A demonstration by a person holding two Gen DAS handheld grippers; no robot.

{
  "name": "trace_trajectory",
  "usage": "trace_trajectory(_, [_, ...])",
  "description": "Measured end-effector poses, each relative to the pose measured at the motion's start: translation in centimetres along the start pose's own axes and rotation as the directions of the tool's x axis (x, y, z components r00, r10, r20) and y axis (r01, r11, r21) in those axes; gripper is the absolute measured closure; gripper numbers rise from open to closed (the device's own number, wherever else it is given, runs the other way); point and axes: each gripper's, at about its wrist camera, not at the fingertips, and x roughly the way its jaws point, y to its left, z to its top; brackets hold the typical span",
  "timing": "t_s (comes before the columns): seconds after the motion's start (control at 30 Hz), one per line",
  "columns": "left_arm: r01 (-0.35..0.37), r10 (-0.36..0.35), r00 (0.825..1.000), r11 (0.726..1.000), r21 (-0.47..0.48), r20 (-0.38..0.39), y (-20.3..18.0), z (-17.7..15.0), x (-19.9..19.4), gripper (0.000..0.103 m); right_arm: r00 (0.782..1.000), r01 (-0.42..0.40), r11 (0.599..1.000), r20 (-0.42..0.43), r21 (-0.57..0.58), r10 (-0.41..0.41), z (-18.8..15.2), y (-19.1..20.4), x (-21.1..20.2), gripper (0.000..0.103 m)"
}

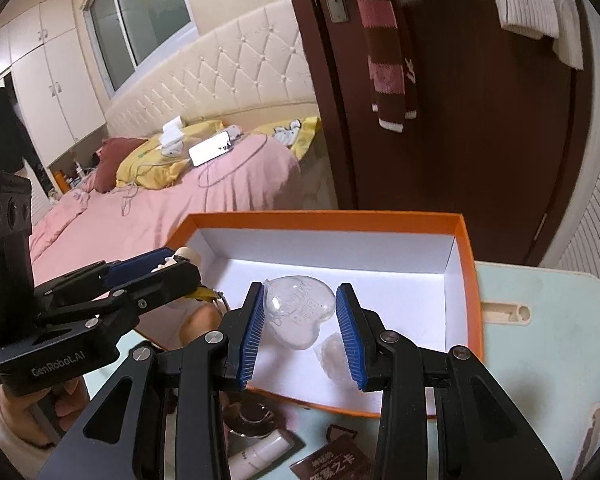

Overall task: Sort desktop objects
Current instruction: 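Carry the figurine and clear ball over the box and release both inside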

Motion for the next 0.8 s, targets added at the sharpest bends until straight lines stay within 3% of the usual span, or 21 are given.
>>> trace_trajectory(0.2, [-0.012, 0.013, 1.0, 1.0, 0.011, -0.016, 0.0, -0.3, 0.9, 0.059, 0.999, 0.005, 1.0, -0.041, 0.029, -0.004, -0.4, -0.8, 1.5, 0.065])
trace_trajectory(0.67, [-0.008, 0.009, 1.0, 1.0, 0.026, -0.025, -0.3, -0.3, 1.1, 0.059, 0.999, 0.028, 1.0, -0.038, 0.014, -0.027, -0.7, -0.9, 1.8, 0.065])
trace_trajectory(0.8, [0.021, -0.021, 1.0, 1.0, -0.001, -0.012, 0.0, -0.3, 0.8, 0.055, 0.999, 0.023, 1.0, -0.029, 0.02, -0.022, -0.7, -0.9, 1.7, 0.064])
